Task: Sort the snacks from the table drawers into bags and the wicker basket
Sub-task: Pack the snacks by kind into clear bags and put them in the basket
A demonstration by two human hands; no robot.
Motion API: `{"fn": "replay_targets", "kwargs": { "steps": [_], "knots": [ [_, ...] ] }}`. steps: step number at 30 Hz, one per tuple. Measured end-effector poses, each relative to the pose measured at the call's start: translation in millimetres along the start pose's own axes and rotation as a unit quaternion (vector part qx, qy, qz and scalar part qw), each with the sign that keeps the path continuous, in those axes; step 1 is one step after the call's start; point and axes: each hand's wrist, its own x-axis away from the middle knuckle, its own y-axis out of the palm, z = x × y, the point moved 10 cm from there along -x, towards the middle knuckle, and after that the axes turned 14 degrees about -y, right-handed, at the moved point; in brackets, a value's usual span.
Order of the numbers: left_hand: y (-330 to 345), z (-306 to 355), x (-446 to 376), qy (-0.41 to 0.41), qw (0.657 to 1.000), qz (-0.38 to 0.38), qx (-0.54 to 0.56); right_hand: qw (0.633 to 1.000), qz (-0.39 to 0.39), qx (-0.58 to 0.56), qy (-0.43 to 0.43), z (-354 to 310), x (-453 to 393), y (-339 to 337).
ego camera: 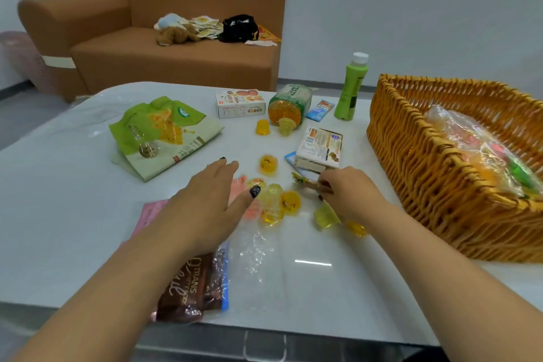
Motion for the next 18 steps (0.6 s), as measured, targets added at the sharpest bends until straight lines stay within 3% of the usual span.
{"fn": "replay_targets", "kwargs": {
  "steps": [4,7,8,11,13,18],
  "knots": [
    [-0.8,-7.5,0.9,-0.006,1.000,-0.001,-0.009,0.995,0.039,-0.085,0.038,-15.2,13.3,-3.5],
    [-1.7,-9.8,3.1,-0.003,1.000,0.000,-0.007,0.961,0.144,-0.231,0.056,-25.9,31.2,-28.6],
    [-2.0,-10.7,4.6,-0.003,1.000,0.000,-0.005,0.927,0.179,-0.320,0.077,-27.6,39.9,-34.1],
    [-3.3,-15.4,10.7,-0.004,1.000,-0.004,-0.007,0.756,0.202,-0.603,0.152,-40.0,65.0,-24.1],
    [-4.7,-21.5,14.4,-0.008,1.000,-0.004,-0.005,0.701,0.181,-0.668,0.172,-49.1,77.6,-12.1],
    [-11.4,-49.2,21.8,-0.030,0.999,0.009,0.010,0.706,0.113,-0.664,0.220,-56.1,98.3,25.3]
  ]
}}
